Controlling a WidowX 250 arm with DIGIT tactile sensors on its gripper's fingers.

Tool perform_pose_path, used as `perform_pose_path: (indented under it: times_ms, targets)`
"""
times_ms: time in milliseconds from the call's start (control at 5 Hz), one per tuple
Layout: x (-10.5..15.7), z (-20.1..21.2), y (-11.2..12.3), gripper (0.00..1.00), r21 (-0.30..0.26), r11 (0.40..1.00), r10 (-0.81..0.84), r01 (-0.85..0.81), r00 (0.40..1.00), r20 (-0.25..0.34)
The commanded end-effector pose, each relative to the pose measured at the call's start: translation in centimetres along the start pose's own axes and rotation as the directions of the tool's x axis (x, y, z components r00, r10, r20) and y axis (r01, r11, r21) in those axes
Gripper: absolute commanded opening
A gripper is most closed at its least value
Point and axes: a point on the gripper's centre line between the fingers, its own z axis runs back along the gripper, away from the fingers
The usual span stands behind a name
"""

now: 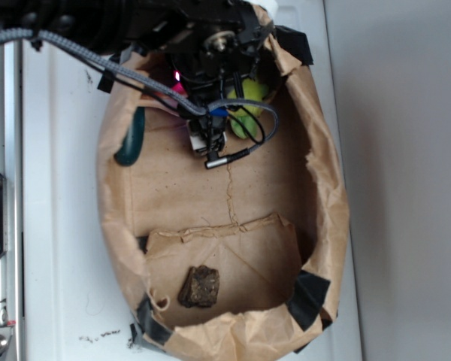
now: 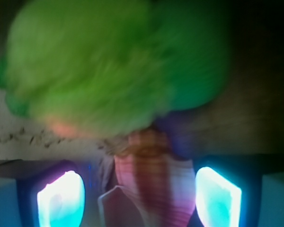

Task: Grab the shell.

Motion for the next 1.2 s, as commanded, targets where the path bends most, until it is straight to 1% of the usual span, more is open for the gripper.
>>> perform_pose_path:
  times_ms: [0,200,400,600,800,1000]
  targets:
    - [1.0,1.3,0.5,0.0,-0.004,1.0,-0.025,0.025,0.997,0.07]
    - [0.9,1.2,0.4,0.0,-0.014,1.0,-0.02,0.021,0.997,0.074]
    - [1.0,2.0,0.1,0.0,-0.027,0.999,-0.033,0.036,0.995,0.096]
    - [0.9,4.3,-0.7,0.0,-0.084,0.993,-0.072,0.083,0.988,0.135]
    - [0.8,9.4,-2.0,0.0,-0.146,0.975,-0.142,0.169,0.974,0.179]
    - [-0.4,11.8,-3.1,0.0,-0.148,0.959,-0.214,0.242,0.959,0.185]
